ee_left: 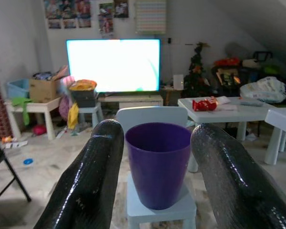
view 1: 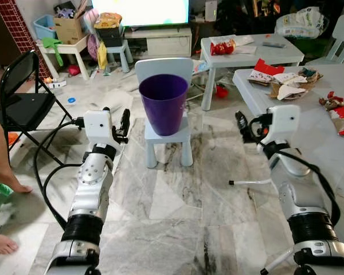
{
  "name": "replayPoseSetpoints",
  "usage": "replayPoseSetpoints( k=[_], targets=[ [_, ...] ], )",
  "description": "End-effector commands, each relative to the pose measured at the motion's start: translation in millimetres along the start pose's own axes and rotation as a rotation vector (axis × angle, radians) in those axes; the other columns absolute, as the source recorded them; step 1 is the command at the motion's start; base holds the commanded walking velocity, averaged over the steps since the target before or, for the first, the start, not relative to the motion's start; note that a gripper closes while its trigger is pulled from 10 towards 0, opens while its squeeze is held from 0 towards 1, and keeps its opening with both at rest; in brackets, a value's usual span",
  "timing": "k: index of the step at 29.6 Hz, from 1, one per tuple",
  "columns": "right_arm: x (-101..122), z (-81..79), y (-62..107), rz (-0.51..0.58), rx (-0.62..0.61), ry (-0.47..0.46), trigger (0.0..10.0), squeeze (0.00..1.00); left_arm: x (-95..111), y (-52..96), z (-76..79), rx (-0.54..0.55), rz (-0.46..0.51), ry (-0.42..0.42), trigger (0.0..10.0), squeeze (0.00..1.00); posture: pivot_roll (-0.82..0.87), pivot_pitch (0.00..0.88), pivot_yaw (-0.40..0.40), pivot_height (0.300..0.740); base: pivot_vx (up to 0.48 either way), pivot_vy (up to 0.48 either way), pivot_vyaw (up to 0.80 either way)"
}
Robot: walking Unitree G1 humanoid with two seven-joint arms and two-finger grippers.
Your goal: Picking trash to rubbish bin
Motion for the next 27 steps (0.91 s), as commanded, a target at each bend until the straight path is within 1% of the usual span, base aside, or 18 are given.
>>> replayPoseSetpoints(
  k=[1, 2, 3, 5, 7, 9, 10, 11, 13, 14, 15, 16, 17, 19, 22, 24, 25, 27],
  targets=[
    [3.3, 1.7, 3.1, 0.002, 0.006, -0.015, 10.0, 0.0, 7.1, 3.4, -2.1, 0.001, 0.015, 0.014, 10.0, 0.0, 0.09, 0.0, 0.017, 0.74, 0.0, 0.0, 0.0],
    [3.6, 1.6, 5.1, 0.001, 0.01, -0.018, 10.0, 0.0, 7.9, 7.1, -2.4, 0.002, 0.018, 0.019, 10.0, 0.0, 0.09, 0.0, 0.016, 0.74, 0.0, 0.0, 0.0],
    [4.8, 1.9, 11.2, 0.008, 0.018, -0.016, 10.0, 0.0, 7.5, 16.9, -3.3, 0.01, 0.023, 0.037, 10.0, 0.0, 0.1, 0.0, 0.012, 0.74, 0.0, 0.0, 0.0],
    [5.9, 3.6, 17.1, 0.012, 0.021, -0.005, 10.0, 0.0, 4.9, 25.9, -3.7, 0.008, 0.012, 0.043, 10.0, 0.0, 0.1, 0.0, 0.008, 0.74, 0.0, 0.0, 0.0],
    [4.8, 8.0, 24.6, 0.0, 0.012, -0.005, 10.0, 0.0, 2.0, 38.4, -5.6, 0.021, 0.007, 0.015, 10.0, 0.0, 0.11, 0.0, 0.007, 0.74, 0.0, 0.0, 0.0],
    [2.4, 10.6, 31.8, -0.015, 0.008, -0.018, 10.0, 0.0, -0.9, 49.2, -4.9, 0.014, -0.001, 0.035, 10.0, 0.0, 0.1, 0.0, 0.007, 0.74, 0.0, 0.0, 0.0],
    [-2.3, 13.9, 41.5, -0.037, -0.006, -0.024, 10.0, 0.0, -7.2, 60.9, -3.6, 0.008, -0.041, 0.048, 10.0, 0.0, 0.1, 0.0, 0.007, 0.74, 0.0, 0.0, 0.0],
    [-2.3, 13.9, 41.5, -0.037, -0.006, -0.024, 10.0, 0.0, -7.2, 60.9, -3.6, 0.008, -0.041, 0.048, 10.0, 0.0, 0.1, 0.0, 0.007, 0.74, 0.0, 0.0, 0.0],
    [-7.8, 15.5, 55.1, -0.067, -0.016, -0.029, 10.0, 0.0, -11.6, 76.2, -5.0, 0.026, -0.073, 0.016, 10.0, 0.0, 0.1, 0.0, 0.008, 0.74, 0.0, 0.0, 0.0],
    [-11.0, 15.7, 65.9, -0.092, -0.02, -0.027, 10.0, 0.0, -12.6, 87.7, -7.5, 0.053, -0.094, -0.016, 10.0, 0.0, 0.1, 0.0, 0.009, 0.74, 0.0, 0.0, 0.0],
    [-11.0, 15.7, 65.9, -0.092, -0.02, -0.027, 10.0, 0.0, -12.6, 87.7, -7.5, 0.053, -0.094, -0.016, 10.0, 0.0, 0.1, 0.0, 0.009, 0.74, 0.0, 0.0, 0.0],
    [-12.2, 15.2, 73.8, -0.107, -0.019, -0.01, 10.0, 0.0, -10.4, 95.4, -9.1, 0.072, -0.104, -0.032, 10.0, 0.0, 0.11, 0.0, 0.01, 0.74, 0.0, 0.0, 0.0],
    [-12.4, 15.0, 76.7, -0.112, -0.019, -0.001, 10.0, 0.0, -9.0, 98.0, -9.7, 0.08, -0.106, -0.036, 10.0, 0.0, 0.11, 0.0, 0.01, 0.74, 0.0, 0.0, 0.0],
    [-11.4, 13.3, 79.1, -0.125, -0.021, -0.03, 10.0, 0.0, -2.1, 100.0, -12.6, 0.111, -0.099, -0.06, 10.0, 0.0, 0.11, 0.001, 0.006, 0.74, 0.0, 0.0, 0.0],
    [-7.7, 8.3, 73.9, -0.113, -0.004, -0.026, 10.0, 0.0, 3.1, 95.7, -10.3, 0.112, -0.087, -0.038, 10.0, 0.0, 0.12, 0.008, 0.004, 0.74, 0.0, 0.0, 0.0],
    [-3.4, 1.6, 70.3, -0.114, 0.011, -0.052, 10.0, 0.0, 9.6, 93.1, -3.8, 0.098, -0.075, -0.041, 10.0, 0.0, 0.12, 0.013, 0.003, 0.74, 0.0, 0.0, 0.0],
    [-1.3, -0.6, 67.1, -0.114, 0.016, -0.049, 10.0, 0.0, 11.8, 89.9, -1.4, 0.105, -0.069, -0.029, 10.0, 0.0, 0.12, 0.014, 0.002, 0.74, 0.0, 0.0, 0.0],
    [3.0, -3.0, 64.3, -0.106, 0.023, -0.057, 10.0, 0.0, 16.1, 86.8, 4.2, 0.102, -0.065, -0.013, 10.0, 0.0, 0.12, 0.021, 0.001, 0.74, 0.0, 0.0, -0.79]
  ],
)
Point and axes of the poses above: a point about 5 cm out from each wrist's last joint towards the gripper, its own y axis pointing back from the gripper into the wrist, its own x axis along the axis of the wrist's last joint, z = x × y, the point moved 2 cm from there along -y, pointing out of the wrist towards the gripper, and after that the axes turned 12 degrees about y, right-handed, at the moved point
